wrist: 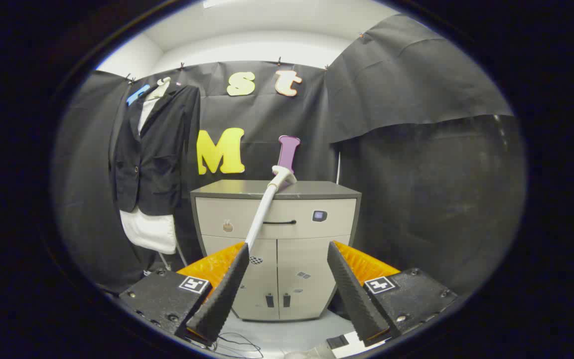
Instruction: Iron the clothes twice with a garment steamer, once on the left side and once on the right side.
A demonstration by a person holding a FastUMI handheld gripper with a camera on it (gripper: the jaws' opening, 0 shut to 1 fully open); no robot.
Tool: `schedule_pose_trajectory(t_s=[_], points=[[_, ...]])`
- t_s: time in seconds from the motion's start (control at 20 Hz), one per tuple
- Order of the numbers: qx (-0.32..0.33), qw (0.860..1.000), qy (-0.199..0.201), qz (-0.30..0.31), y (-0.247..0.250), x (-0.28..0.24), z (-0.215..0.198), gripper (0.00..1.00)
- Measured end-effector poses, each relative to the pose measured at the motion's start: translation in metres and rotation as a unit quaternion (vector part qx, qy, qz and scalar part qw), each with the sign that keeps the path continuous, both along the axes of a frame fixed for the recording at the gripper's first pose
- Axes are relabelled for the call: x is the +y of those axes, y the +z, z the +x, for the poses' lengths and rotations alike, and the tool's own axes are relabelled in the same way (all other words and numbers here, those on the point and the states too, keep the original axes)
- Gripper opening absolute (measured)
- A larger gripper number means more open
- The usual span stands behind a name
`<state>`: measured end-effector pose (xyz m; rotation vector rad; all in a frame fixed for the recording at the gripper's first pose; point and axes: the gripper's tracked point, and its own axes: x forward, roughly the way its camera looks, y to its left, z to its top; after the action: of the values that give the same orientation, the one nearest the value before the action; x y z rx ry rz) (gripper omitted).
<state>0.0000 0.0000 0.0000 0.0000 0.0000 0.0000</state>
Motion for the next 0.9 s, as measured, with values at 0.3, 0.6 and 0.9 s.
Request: schedule_pose_trajectory(t_s=[0.3,0.6,0.9], points=[[0.006,1.0,-0.016,0.004,-0.001,0.018,-0.002,0.99],[0.017,0.999,-0.033,0.014,0.004,0.026,0.001,0.98],[0.028,0.998,-0.043,0.02,0.028,0.013,0.034,0.98]])
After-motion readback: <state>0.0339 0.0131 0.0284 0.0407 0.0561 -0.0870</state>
